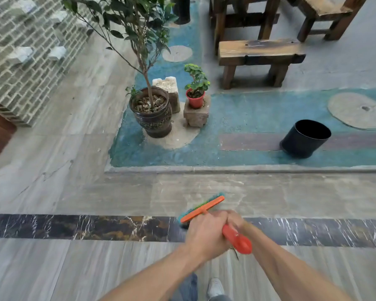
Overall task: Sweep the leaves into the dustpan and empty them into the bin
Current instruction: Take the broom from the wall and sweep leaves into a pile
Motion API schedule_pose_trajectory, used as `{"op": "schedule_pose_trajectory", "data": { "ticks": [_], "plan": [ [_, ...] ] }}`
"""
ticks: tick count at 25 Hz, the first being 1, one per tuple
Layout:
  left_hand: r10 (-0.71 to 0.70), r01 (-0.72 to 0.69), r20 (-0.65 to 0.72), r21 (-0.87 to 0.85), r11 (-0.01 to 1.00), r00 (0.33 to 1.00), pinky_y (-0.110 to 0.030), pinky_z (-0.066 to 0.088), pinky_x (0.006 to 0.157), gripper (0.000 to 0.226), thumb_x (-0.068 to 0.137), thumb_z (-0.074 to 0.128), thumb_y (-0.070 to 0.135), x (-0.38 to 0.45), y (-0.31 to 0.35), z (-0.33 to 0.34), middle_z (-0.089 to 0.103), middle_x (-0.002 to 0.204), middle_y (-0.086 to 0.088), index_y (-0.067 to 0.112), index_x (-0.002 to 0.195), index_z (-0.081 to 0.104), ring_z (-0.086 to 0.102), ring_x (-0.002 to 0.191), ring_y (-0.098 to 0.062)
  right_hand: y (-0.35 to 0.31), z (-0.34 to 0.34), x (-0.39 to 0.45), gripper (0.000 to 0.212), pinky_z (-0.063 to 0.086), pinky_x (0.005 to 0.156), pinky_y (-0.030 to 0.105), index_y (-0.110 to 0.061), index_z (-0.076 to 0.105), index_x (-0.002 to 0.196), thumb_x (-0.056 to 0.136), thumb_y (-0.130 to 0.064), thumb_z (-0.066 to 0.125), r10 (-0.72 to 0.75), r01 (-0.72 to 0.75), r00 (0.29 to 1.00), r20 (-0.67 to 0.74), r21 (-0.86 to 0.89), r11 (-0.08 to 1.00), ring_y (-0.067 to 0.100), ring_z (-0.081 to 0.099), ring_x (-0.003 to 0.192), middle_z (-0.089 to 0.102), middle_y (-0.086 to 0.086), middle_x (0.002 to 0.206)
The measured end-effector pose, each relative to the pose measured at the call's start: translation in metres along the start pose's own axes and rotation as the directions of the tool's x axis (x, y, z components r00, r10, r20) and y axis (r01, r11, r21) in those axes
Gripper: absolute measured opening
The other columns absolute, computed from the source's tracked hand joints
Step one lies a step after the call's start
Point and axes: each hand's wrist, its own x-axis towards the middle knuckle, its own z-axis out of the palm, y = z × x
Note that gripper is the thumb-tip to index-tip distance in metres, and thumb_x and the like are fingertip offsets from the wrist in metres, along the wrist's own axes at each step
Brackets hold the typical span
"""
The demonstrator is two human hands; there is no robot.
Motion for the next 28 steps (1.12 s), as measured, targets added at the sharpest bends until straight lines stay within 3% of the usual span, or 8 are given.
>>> {"op": "schedule_pose_trajectory", "data": {
  "ticks": [3, 6, 8, 11, 15, 19, 24, 28],
  "plan": [
    [-0.177, 0.145, -0.119, -0.238, 0.96, 0.977, -0.037, 0.05, 0.062, 0.02, 0.072, 0.05, 0.041, 0.023, -0.039, -0.055, 0.067, 0.076, -0.006, 0.021, 0.077, 0.049, 0.062, 0.073, -0.031, -0.036, 0.01, 0.026, 0.024, 0.052, 0.057, 0.021, -0.016, 0.062, 0.08, 0.092, 0.0, 0.051, -0.117, 0.115, 0.993, -0.016, -0.108, 0.988, 0.008, 0.06, 0.061, 0.064, 0.001, 0.073],
    [-0.206, 0.158, -0.125, -0.315, 0.936, 0.971, -0.042, 0.052, 0.063, 0.025, 0.064, 0.054, 0.042, 0.043, -0.091, -0.105, 0.064, 0.072, -0.01, 0.019, 0.068, 0.045, 0.061, 0.071, -0.032, -0.09, 0.037, 0.064, 0.016, 0.054, 0.066, 0.028, -0.016, 0.067, 0.101, 0.087, -0.017, 0.06, -0.267, 0.252, 0.963, 0.029, -0.445, 0.859, 0.014, 0.062, 0.075, 0.069, 0.003, 0.09],
    [-0.221, 0.169, -0.13, -0.322, 0.931, 0.967, -0.043, 0.052, 0.063, 0.024, 0.063, 0.055, 0.04, 0.064, -0.133, -0.137, 0.064, 0.068, -0.01, 0.018, 0.065, 0.045, 0.061, 0.07, -0.033, -0.126, 0.059, 0.094, 0.018, 0.054, 0.073, 0.037, -0.016, 0.072, 0.086, 0.083, -0.03, 0.061, -0.323, 0.247, 0.946, -0.018, -0.604, 0.758, 0.023, 0.067, 0.083, 0.073, 0.004, 0.086],
    [-0.245, 0.176, -0.186, -0.324, 0.93, 0.952, -0.04, 0.053, 0.063, 0.024, 0.068, 0.06, 0.039, 0.095, -0.197, -0.181, 0.066, 0.062, -0.003, 0.02, 0.059, 0.047, 0.063, 0.068, -0.029, -0.181, 0.088, 0.141, 0.03, 0.047, 0.059, 0.034, -0.023, 0.056, 0.063, 0.08, -0.047, 0.06, -0.421, 0.22, 0.897, -0.137, -0.688, 0.692, 0.027, 0.067, 0.078, 0.069, 0.0, 0.072],
    [-0.203, 0.127, -0.245, -0.293, 0.948, 0.948, -0.038, 0.052, 0.067, 0.026, 0.076, 0.063, 0.044, 0.135, -0.286, -0.227, 0.07, 0.076, -0.007, 0.027, 0.066, 0.046, 0.064, 0.079, -0.032, -0.257, 0.127, 0.201, 0.024, 0.047, 0.062, 0.035, -0.033, 0.046, 0.072, 0.081, -0.049, 0.062, -0.486, 0.265, 0.863, -0.139, -0.693, 0.67, 0.03, 0.064, 0.084, 0.063, 0.003, 0.093],
    [-0.121, 0.064, -0.349, -0.17, 0.983, 0.929, -0.043, 0.05, 0.07, 0.036, 0.088, 0.054, 0.05, 0.182, -0.354, -0.27, 0.07, 0.09, -0.012, 0.016, 0.099, 0.053, 0.063, 0.089, -0.037, -0.336, 0.15, 0.248, 0.016, 0.042, 0.06, 0.036, -0.031, 0.042, 0.081, 0.087, -0.034, 0.056, -0.572, 0.336, 0.807, -0.146, -0.684, 0.648, 0.037, 0.065, 0.088, 0.07, 0.007, 0.089],
    [-0.131, 0.06, -0.374, -0.196, 0.979, 0.918, -0.042, 0.047, 0.069, 0.029, 0.092, 0.045, 0.051, 0.259, -0.423, -0.318, 0.067, 0.094, -0.005, 0.021, 0.091, 0.046, 0.061, 0.092, -0.033, -0.424, 0.158, 0.314, 0.013, 0.045, 0.061, 0.04, -0.021, 0.046, 0.095, 0.089, -0.029, 0.054, -0.655, 0.391, 0.731, -0.19, -0.67, 0.631, 0.038, 0.065, 0.085, 0.07, 0.008, 0.087],
    [-0.203, 0.133, -0.362, -0.207, 0.969, 0.91, -0.037, 0.042, 0.064, 0.025, 0.092, 0.041, 0.053, 0.329, -0.459, -0.338, 0.067, 0.096, -0.004, 0.028, 0.09, 0.046, 0.062, 0.092, -0.032, -0.476, 0.15, 0.371, 0.014, 0.042, 0.059, 0.039, -0.018, 0.048, 0.1, 0.093, -0.03, 0.05, -0.644, 0.392, 0.736, -0.209, -0.644, 0.657, 0.038, 0.065, 0.086, 0.07, 0.008, 0.09]
  ]
}}
